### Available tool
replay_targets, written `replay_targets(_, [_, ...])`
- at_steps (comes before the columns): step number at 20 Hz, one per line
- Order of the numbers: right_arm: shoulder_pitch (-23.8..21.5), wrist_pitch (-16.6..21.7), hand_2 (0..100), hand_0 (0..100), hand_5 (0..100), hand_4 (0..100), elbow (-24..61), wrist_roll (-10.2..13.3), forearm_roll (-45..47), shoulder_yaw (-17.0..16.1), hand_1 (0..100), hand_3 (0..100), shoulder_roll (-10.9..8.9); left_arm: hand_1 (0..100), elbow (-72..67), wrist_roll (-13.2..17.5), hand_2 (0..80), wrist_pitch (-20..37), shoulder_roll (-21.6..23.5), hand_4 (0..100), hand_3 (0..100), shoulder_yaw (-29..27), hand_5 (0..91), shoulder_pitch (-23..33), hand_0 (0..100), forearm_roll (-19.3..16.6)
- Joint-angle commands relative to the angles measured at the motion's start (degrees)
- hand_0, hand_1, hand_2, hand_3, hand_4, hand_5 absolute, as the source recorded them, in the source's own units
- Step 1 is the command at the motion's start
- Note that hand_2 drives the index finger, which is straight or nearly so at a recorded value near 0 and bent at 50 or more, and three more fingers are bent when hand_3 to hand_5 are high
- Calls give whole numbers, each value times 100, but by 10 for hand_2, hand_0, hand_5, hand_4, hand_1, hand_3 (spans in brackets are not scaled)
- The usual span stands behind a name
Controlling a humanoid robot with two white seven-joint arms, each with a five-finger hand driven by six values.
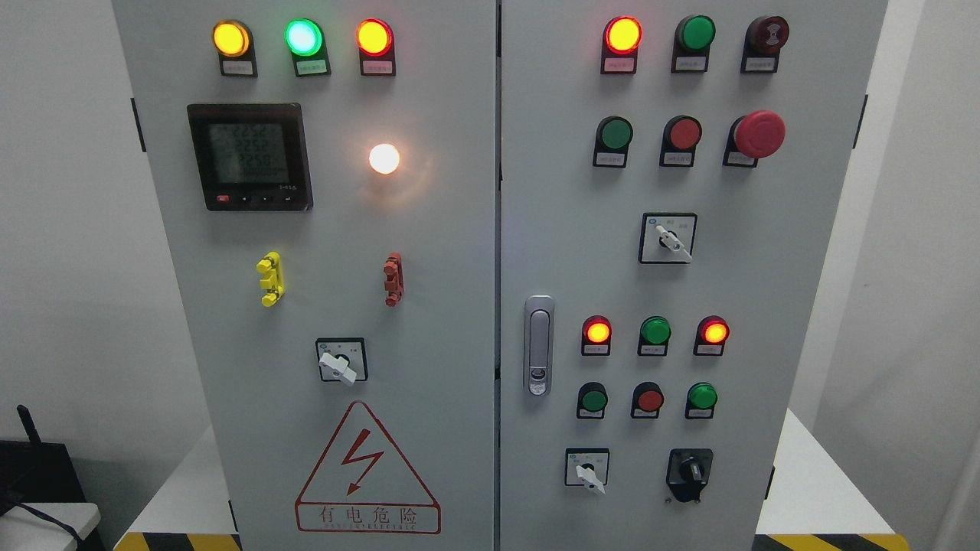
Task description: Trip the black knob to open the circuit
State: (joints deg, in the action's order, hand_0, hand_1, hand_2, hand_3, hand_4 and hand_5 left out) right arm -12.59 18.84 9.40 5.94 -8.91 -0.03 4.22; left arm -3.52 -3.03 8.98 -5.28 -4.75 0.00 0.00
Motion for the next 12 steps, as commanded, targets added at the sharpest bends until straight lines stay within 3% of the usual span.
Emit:
replay_targets(1, [28,-3,0,234,233,123,0,4,4,38,271,35,-17,389,0,-4,0,-2,1,0,0,0,0,-44,120,-193])
replay_targets(9, [46,5,0,232,238,128,27,4,30,38,277,36,-79,389,0,-4,0,-2,1,0,0,0,0,-44,120,-193])
replay_targets(12, [-137,-3,0,232,234,131,604,4,30,29,276,36,-158,389,0,-4,0,-2,1,0,0,0,0,-44,120,-193])
